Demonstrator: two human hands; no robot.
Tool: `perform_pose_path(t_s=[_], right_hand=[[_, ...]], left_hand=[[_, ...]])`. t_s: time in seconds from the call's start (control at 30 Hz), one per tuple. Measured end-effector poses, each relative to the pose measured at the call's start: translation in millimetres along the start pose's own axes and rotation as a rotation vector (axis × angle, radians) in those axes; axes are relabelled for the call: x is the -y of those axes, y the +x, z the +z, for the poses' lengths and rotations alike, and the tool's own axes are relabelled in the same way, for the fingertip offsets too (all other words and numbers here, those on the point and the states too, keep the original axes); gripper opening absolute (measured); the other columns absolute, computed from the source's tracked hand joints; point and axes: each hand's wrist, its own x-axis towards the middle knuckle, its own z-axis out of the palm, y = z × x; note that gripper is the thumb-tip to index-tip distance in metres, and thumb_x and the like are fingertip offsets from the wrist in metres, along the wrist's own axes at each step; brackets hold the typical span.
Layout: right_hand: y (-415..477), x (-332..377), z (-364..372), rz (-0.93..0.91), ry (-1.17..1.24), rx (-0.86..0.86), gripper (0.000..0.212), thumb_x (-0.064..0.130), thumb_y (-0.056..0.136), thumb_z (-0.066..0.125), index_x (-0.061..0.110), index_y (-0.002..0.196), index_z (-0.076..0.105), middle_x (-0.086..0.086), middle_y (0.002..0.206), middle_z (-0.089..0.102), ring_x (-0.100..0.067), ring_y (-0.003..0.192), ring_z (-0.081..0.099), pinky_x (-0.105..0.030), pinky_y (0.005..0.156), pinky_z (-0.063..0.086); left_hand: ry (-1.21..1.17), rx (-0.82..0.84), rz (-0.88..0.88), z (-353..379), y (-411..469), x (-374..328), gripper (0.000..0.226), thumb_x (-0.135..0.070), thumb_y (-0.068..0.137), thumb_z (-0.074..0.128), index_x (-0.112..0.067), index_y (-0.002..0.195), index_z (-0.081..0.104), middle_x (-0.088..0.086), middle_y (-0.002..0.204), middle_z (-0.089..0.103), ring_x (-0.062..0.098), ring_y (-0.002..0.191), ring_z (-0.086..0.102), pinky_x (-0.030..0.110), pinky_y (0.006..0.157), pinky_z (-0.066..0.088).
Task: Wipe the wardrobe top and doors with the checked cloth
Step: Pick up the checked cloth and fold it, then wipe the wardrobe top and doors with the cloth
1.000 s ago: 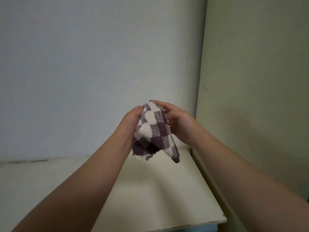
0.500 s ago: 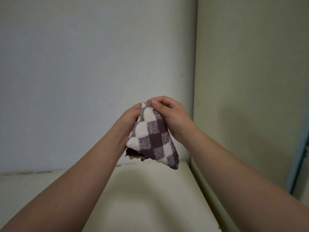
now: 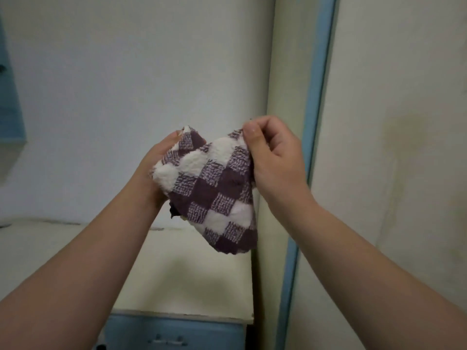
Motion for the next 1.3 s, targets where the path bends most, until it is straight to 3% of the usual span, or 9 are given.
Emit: perform_pose_path(t_s=[0.1, 0.2, 0.4, 0.6, 0.7, 0.9, 1.0, 1.13, 1.3], right_hand=[[-12, 25, -54, -0.077, -0.098, 0.003, 0.017, 0.026, 0.087, 0.054, 0.027, 0.07, 0.052, 0.015, 0.065, 0.053, -0.005, 0.066, 0.05, -0.028, 0.064, 0.043], [-15, 38, -111, -0.088, -0.207, -0.001, 0.018, 0.023, 0.088, 0.056, 0.028, 0.071, 0.054, 0.021, 0.062, 0.054, 0.004, 0.065, 0.05, -0.015, 0.064, 0.04], [4, 51, -221, 0.015, -0.353, -0.197, 0.021, 0.023, 0.089, 0.058, 0.025, 0.068, 0.054, 0.011, 0.061, 0.051, -0.004, 0.06, 0.046, -0.024, 0.058, 0.039], [16, 34, -286, 0.16, -0.473, -0.303, 0.022, 0.02, 0.093, 0.055, 0.021, 0.071, 0.055, 0.004, 0.065, 0.051, -0.002, 0.055, 0.045, -0.013, 0.044, 0.036], [19, 20, -304, 0.164, -0.577, -0.322, 0.016, 0.02, 0.093, 0.055, 0.011, 0.08, 0.06, 0.003, 0.069, 0.054, -0.007, 0.063, 0.047, -0.016, 0.054, 0.04], [14, -5, -322, 0.041, -0.883, -0.371, 0.018, 0.025, 0.094, 0.053, 0.01, 0.087, 0.062, -0.004, 0.079, 0.058, -0.018, 0.076, 0.05, -0.027, 0.068, 0.034], [8, -17, -328, -0.077, -1.074, -0.376, 0.031, 0.031, 0.093, 0.043, 0.006, 0.089, 0.06, -0.006, 0.082, 0.057, -0.024, 0.075, 0.05, -0.029, 0.064, 0.029], [8, -28, -338, -0.231, -1.204, -0.387, 0.026, 0.025, 0.095, 0.043, 0.002, 0.097, 0.054, -0.019, 0.085, 0.061, -0.037, 0.069, 0.057, -0.029, 0.06, 0.029], [14, -37, -349, -0.532, -1.26, -0.248, 0.009, 0.017, 0.09, 0.044, 0.011, 0.095, 0.04, -0.022, 0.079, 0.056, -0.035, 0.052, 0.054, -0.029, 0.05, 0.033]], left_hand=[[0.064, -0.028, 0.047, 45, -24, 2, 0.013, -0.02, 0.087, 0.046, -0.015, 0.076, 0.05, -0.01, 0.046, 0.062, 0.0, 0.044, 0.06, 0.013, 0.045, 0.048], [0.006, -0.005, 0.043, 73, -30, 4, 0.013, -0.012, 0.083, 0.05, -0.014, 0.07, 0.047, -0.007, 0.048, 0.057, 0.005, 0.043, 0.055, 0.015, 0.046, 0.047], [0.147, -0.083, -0.023, 117, -33, 11, 0.02, -0.002, 0.087, 0.053, -0.013, 0.071, 0.052, -0.005, 0.047, 0.059, 0.006, 0.044, 0.056, 0.015, 0.045, 0.047], [0.392, -0.008, 0.073, 142, -29, 14, 0.01, -0.006, 0.085, 0.061, -0.012, 0.078, 0.058, -0.01, 0.05, 0.061, 0.002, 0.046, 0.053, 0.014, 0.044, 0.043], [0.463, -0.002, 0.13, 155, -30, 21, 0.009, -0.006, 0.085, 0.062, -0.012, 0.079, 0.059, -0.012, 0.052, 0.064, -0.002, 0.048, 0.055, 0.012, 0.047, 0.045], [0.649, -0.115, 0.314, 172, -24, 34, 0.019, -0.012, 0.079, 0.07, -0.023, 0.068, 0.061, -0.006, 0.058, 0.058, 0.004, 0.051, 0.049, 0.019, 0.053, 0.04], [0.827, -0.15, 0.414, 175, -21, 38, 0.017, -0.021, 0.078, 0.071, -0.028, 0.067, 0.06, -0.009, 0.062, 0.057, 0.009, 0.056, 0.048, 0.023, 0.057, 0.039], [1.001, -0.201, 0.503, 184, -22, 46, 0.01, -0.025, 0.079, 0.07, -0.022, 0.078, 0.06, -0.014, 0.065, 0.053, 0.009, 0.057, 0.046, 0.021, 0.057, 0.036], [1.286, -0.299, 0.834, 188, -21, 58, 0.022, -0.016, 0.081, 0.066, -0.014, 0.08, 0.044, 0.005, 0.07, 0.052, 0.027, 0.063, 0.049, 0.032, 0.057, 0.035]])
